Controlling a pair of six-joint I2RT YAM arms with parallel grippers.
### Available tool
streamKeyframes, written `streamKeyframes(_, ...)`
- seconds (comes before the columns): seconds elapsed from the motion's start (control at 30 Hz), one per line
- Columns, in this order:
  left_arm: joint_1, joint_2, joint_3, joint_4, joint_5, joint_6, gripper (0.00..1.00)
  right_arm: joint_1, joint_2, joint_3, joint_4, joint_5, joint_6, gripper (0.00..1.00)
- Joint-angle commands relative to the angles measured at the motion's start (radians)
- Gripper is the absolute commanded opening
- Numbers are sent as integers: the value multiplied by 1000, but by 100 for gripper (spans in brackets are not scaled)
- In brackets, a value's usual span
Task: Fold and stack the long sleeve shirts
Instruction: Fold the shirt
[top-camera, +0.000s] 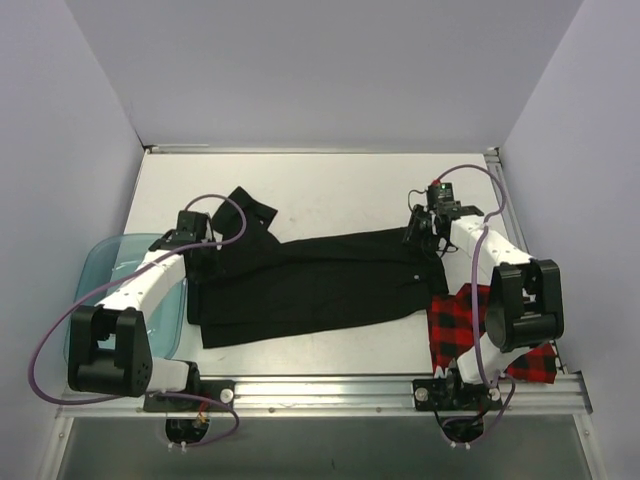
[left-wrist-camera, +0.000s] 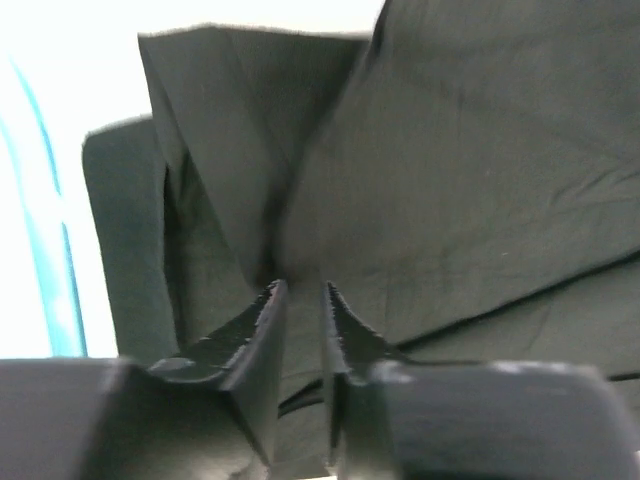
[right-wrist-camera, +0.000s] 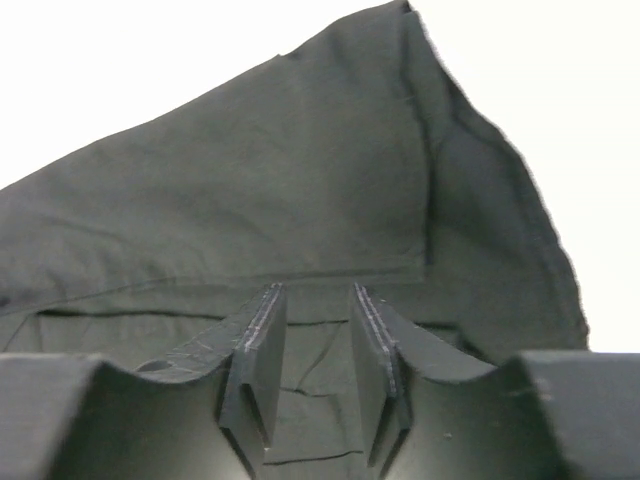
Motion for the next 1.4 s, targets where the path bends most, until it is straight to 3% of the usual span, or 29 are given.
streamKeyframes(0.0, 6, 44, 28, -67, 41, -15, 33, 21, -62, 29, -32, -18, -8, 33)
streamKeyframes(0.13, 5, -11, 54, -75, 83, -21, 66, 56, -69, 46, -38, -37, -28, 41)
streamKeyframes(0.17, 6, -31, 58, -75, 86, -22, 79, 77, -66, 49, -38, -46, -35, 41)
streamKeyframes(0.33, 6, -148, 129, -74, 55, -53, 97, 142, -27, 77, -43, -43, -32, 41)
streamKeyframes(0.53, 8, 17, 349, -55, -18, -88, 97, 246, -49, 61, -43, -18, -20, 42)
streamKeyframes(0.63, 8, 177, 449, -25, -28, -93, 97, 291, -73, 40, -44, -15, -8, 59)
streamKeyframes(0.8, 6, 448, 658, 17, -5, -59, 97, 360, -122, -8, -46, -4, 6, 70)
streamKeyframes(0.97, -14, 585, 750, 52, 25, 26, 90, 418, -170, -51, -49, -1, 17, 73)
streamKeyframes(1.1, -31, 646, 785, 75, -55, 65, 76, 440, -204, -89, -49, 0, 23, 73)
streamKeyframes(1.27, -49, 712, 819, 75, -60, 119, 46, 444, -236, -115, -52, 2, 29, 73)
streamKeyframes(1.3, -54, 713, 821, 75, -57, 125, 32, 449, -240, -117, -52, 5, 31, 73)
streamKeyframes(1.37, -74, 697, 813, 77, -55, 148, 18, 447, -250, -126, -52, 6, 37, 73)
